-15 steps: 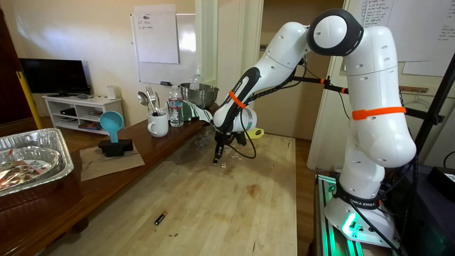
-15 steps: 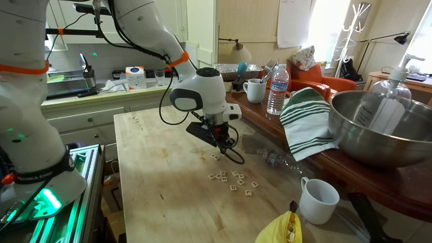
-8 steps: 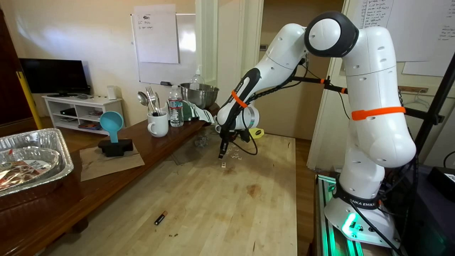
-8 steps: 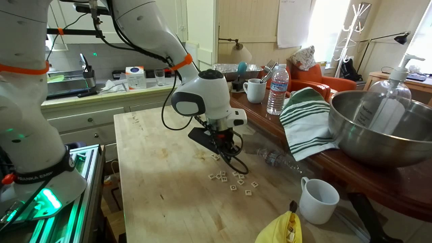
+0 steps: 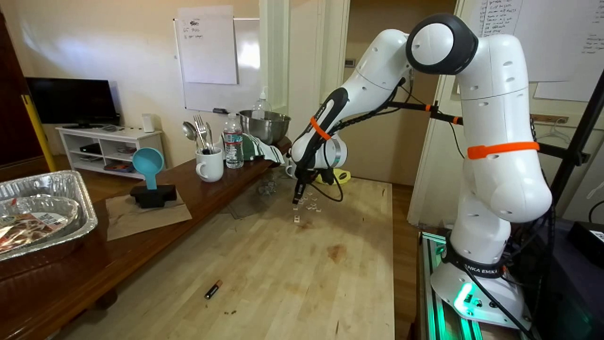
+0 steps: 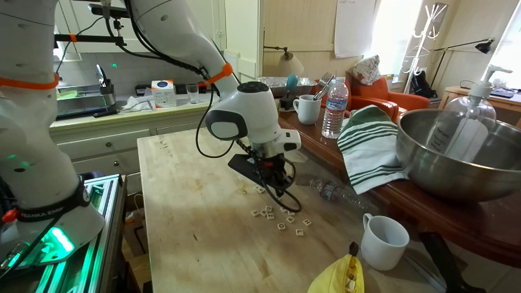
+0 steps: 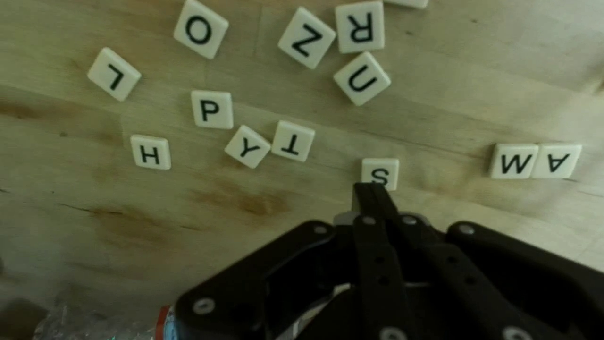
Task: Rearrange the small objects on the table
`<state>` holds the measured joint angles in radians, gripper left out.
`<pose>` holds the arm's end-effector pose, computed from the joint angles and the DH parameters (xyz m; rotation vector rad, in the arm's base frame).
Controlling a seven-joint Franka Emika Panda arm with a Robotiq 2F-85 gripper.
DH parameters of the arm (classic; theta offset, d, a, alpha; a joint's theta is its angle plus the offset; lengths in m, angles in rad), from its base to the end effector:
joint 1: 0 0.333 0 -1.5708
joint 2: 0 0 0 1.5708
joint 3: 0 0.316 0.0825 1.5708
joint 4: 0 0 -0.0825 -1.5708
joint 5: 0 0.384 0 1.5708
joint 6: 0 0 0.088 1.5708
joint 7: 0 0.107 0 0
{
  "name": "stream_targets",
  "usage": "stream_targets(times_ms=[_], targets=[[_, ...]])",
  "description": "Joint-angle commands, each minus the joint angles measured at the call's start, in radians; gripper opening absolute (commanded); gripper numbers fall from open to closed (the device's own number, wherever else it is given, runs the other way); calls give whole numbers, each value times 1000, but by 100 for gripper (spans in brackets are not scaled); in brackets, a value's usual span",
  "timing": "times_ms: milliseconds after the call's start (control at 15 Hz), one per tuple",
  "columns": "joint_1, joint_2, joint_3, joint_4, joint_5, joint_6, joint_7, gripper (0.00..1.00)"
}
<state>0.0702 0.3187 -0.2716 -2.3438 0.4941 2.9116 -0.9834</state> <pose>0.5174 -0.1373 0.2278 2.9950 0.5137 0.4234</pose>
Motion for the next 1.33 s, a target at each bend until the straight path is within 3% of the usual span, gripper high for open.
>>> stream_targets(times_ms=[0, 333, 1267], targets=[[1, -38, -19, -33, -3, 43, 1, 0], [-22, -15, -30, -14, 16, 60, -10, 0], [-158, 49, 74, 11, 50, 133, -110, 0]])
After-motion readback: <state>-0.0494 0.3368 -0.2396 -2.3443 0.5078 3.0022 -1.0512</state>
